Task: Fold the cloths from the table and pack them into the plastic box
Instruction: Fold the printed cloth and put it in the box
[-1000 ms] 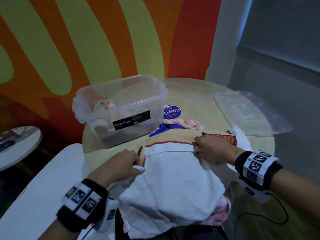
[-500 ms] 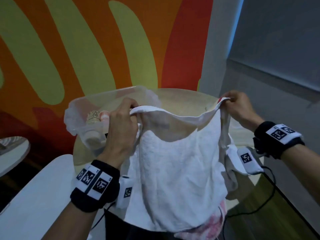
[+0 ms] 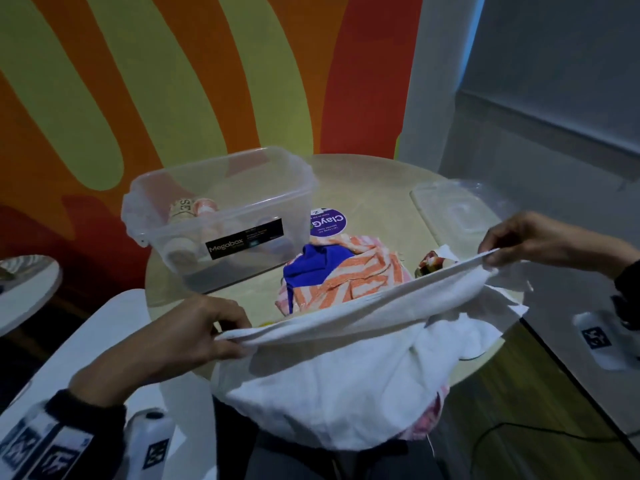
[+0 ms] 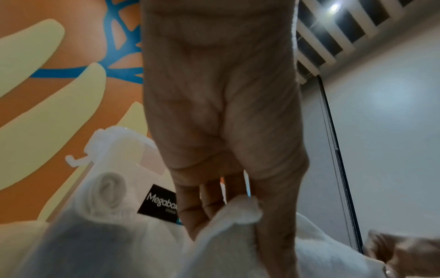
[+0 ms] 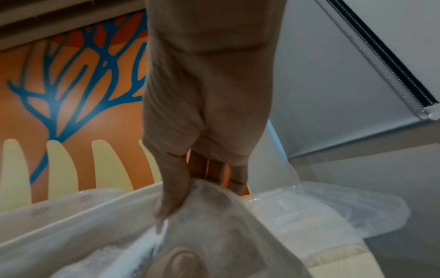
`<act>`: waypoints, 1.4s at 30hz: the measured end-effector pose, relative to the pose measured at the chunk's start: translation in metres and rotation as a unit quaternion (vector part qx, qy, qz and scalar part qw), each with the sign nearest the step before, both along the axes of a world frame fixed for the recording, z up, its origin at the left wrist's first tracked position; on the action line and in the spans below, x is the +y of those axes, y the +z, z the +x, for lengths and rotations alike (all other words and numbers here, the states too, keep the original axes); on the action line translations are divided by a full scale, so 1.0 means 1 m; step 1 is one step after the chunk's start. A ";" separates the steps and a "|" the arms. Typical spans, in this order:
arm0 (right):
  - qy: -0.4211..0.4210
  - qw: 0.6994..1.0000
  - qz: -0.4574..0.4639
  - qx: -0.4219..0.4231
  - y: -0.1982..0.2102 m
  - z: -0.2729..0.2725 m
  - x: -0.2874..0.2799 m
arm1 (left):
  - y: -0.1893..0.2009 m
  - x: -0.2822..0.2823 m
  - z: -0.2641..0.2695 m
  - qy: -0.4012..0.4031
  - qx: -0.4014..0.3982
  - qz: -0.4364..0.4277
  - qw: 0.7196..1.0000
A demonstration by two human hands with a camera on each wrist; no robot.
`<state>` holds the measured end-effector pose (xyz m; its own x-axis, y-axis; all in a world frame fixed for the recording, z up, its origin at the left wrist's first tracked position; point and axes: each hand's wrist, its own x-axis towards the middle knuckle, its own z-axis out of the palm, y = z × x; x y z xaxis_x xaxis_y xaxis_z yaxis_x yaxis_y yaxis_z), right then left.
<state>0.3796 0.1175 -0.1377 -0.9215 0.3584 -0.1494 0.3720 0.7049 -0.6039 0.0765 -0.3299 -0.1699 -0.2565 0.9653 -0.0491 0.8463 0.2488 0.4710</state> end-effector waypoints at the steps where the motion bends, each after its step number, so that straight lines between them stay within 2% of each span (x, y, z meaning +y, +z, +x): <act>1: 0.007 0.999 0.024 -0.026 -0.003 0.000 -0.002 | -0.001 0.002 0.002 0.004 -0.001 -0.003 1.000; 4: 0.063 0.970 0.154 -0.176 -0.008 -0.021 -0.030 | -0.006 0.024 0.014 0.015 -0.029 0.069 0.997; 5: 0.092 0.966 0.157 -0.185 -0.009 -0.036 -0.050 | -0.005 0.037 0.020 0.016 -0.041 0.098 0.994; 6: 0.118 0.972 0.130 -0.159 -0.010 -0.054 -0.074 | -0.003 0.053 0.027 0.019 -0.048 0.127 0.991; 9: 0.159 0.987 0.029 0.000 -0.003 -0.112 -0.156 | 0.012 0.099 0.042 0.056 -0.091 0.228 0.968; 12: 0.140 0.979 0.061 0.134 0.004 -0.150 -0.186 | 0.022 0.104 0.037 0.120 -0.155 0.311 0.930; 13: 0.115 0.977 0.074 0.163 0.009 -0.156 -0.182 | 0.019 0.096 0.033 0.134 -0.176 0.293 0.930; 15: 0.057 0.977 0.073 0.192 0.018 -0.162 -0.166 | 0.000 0.075 0.030 0.135 -0.202 0.174 0.954; 16: 0.032 0.978 0.070 0.196 0.023 -0.163 -0.160 | -0.014 0.064 0.032 0.126 -0.201 0.113 0.965; 18: -0.010 0.976 0.062 0.208 0.029 -0.164 -0.148 | -0.039 0.047 0.040 0.111 -0.193 0.048 0.974; 20: -0.058 0.972 0.051 0.221 0.032 -0.167 -0.139 | -0.057 0.036 0.051 0.094 -0.167 0.017 0.981; 23: -0.129 0.961 0.033 0.244 0.036 -0.168 -0.125 | -0.079 0.033 0.059 0.095 -0.080 -0.051 0.991; 24: -0.144 0.957 0.026 0.252 0.038 -0.168 -0.121 | -0.084 0.034 0.057 0.117 -0.074 -0.033 0.990; 25: -0.152 0.953 0.016 0.260 0.039 -0.168 -0.118 | -0.086 0.037 0.054 0.150 -0.092 0.021 0.984; 27: -0.152 0.951 0.000 0.271 0.039 -0.166 -0.116 | -0.080 0.045 0.045 0.238 -0.160 0.144 0.947; 30: -0.131 0.957 0.021 0.259 0.038 -0.165 -0.119 | -0.034 0.063 0.039 0.278 -0.374 0.238 0.852; 32: -0.123 0.957 0.026 0.261 0.041 -0.165 -0.123 | -0.003 0.080 0.038 0.266 -0.518 0.272 0.766; 34: -0.136 0.946 -0.008 0.293 0.050 -0.162 -0.132 | 0.020 0.097 0.032 0.296 -0.634 0.302 0.647; 35: -0.128 0.942 -0.033 0.309 0.054 -0.159 -0.140 | 0.029 0.106 0.032 0.295 -0.669 0.307 0.609; 36: -0.095 0.940 -0.058 0.322 0.057 -0.154 -0.151 | 0.033 0.115 0.030 0.278 -0.687 0.307 0.597; 37: -0.039 0.943 -0.072 0.322 0.057 -0.149 -0.164 | 0.038 0.122 0.033 0.254 -0.693 0.307 0.601; 39: 0.063 0.957 -0.044 0.278 0.053 -0.140 -0.187 | 0.041 0.131 0.037 0.191 -0.669 0.304 0.650; 40: 0.084 0.962 -0.020 0.259 0.048 -0.137 -0.191 | 0.041 0.133 0.038 0.182 -0.645 0.296 0.681; 42: 0.067 0.965 0.004 0.255 0.037 -0.135 -0.185 | 0.039 0.132 0.042 0.184 -0.608 0.279 0.720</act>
